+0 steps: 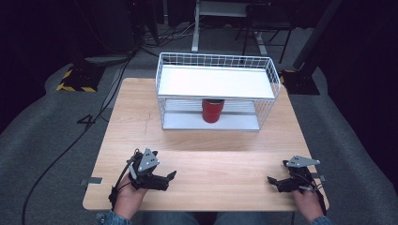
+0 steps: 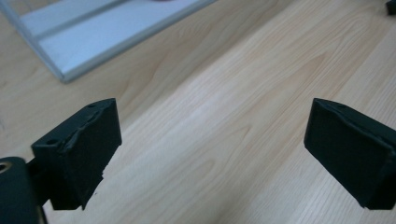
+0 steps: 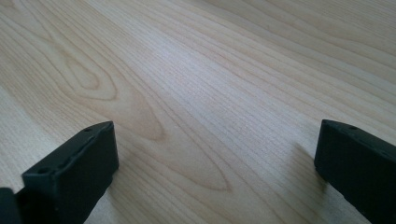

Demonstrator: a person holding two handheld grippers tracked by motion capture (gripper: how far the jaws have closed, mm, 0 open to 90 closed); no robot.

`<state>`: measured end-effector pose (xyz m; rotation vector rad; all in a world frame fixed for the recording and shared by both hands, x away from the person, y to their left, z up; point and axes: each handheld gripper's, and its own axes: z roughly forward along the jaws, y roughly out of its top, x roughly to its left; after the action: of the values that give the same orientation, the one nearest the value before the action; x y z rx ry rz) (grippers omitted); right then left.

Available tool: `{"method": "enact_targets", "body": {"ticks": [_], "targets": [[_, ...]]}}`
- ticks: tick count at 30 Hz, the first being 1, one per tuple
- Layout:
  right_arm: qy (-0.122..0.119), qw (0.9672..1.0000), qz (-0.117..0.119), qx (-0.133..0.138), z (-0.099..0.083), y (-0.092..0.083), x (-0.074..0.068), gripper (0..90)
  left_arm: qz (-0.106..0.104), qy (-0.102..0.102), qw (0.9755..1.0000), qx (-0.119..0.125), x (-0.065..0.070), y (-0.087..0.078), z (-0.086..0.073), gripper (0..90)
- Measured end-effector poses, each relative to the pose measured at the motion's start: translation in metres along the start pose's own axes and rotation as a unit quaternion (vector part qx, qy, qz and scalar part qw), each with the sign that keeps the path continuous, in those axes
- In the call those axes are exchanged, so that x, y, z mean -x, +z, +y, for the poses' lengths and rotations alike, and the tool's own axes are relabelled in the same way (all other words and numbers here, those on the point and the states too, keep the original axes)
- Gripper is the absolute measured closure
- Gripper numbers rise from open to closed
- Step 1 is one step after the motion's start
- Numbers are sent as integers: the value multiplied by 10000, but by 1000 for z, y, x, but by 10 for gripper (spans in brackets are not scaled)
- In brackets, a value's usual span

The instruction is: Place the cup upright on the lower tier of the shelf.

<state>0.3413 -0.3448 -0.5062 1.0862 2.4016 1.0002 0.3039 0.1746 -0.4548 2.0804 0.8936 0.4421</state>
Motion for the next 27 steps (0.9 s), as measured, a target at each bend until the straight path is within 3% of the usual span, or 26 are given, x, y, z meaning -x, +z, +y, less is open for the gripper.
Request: {"method": "enact_targets", "body": {"ticks": [3,5,9,12,16,21,24,27], "targets": [[1,10000,-1,3,0,0,0,0,107,-161,9992,-343,-6,5,-10,107],[8,10000,-4,4,0,0,0,0,74,-404,9978,-516,-10,9,-18,135],[1,10000,0,2,0,0,0,0,42,-497,9962,-721,-11,14,-24,136],[6,10000,-4,4,0,0,0,0,95,-494,9952,-841,-10,17,-29,134],[5,10000,-4,5,0,0,0,0,315,-314,9929,-1100,-8,25,-34,137],[1,10000,0,2,0,0,0,0,233,-364,9956,-837,-8,28,-41,87],[19,10000,-18,1,0,0,0,0,231,-334,9954,-867,-8,30,-41,59],[20,10000,-29,-11,-1,-1,-1,0,298,-428,9943,-929,-7,32,-39,29]]}}
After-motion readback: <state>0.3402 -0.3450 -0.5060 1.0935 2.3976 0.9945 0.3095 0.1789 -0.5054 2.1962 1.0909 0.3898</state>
